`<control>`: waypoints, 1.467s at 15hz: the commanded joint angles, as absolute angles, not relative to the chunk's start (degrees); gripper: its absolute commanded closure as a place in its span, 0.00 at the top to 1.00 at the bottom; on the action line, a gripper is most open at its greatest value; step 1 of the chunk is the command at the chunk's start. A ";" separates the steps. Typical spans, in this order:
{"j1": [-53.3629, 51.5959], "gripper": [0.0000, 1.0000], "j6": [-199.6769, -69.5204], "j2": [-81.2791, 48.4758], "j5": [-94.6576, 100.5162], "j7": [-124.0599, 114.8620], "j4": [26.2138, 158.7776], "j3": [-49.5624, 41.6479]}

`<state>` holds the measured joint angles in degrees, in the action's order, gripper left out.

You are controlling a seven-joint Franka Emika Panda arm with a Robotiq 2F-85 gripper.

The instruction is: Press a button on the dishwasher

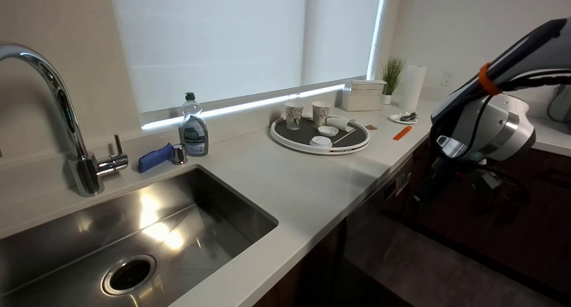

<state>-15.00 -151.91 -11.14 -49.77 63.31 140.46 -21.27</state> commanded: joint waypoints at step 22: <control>-8.34 0.00 -159.36 -30.65 -71.27 86.05 124.79 -9.02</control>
<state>-9.77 -157.71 -29.01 -67.64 80.89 126.16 -10.65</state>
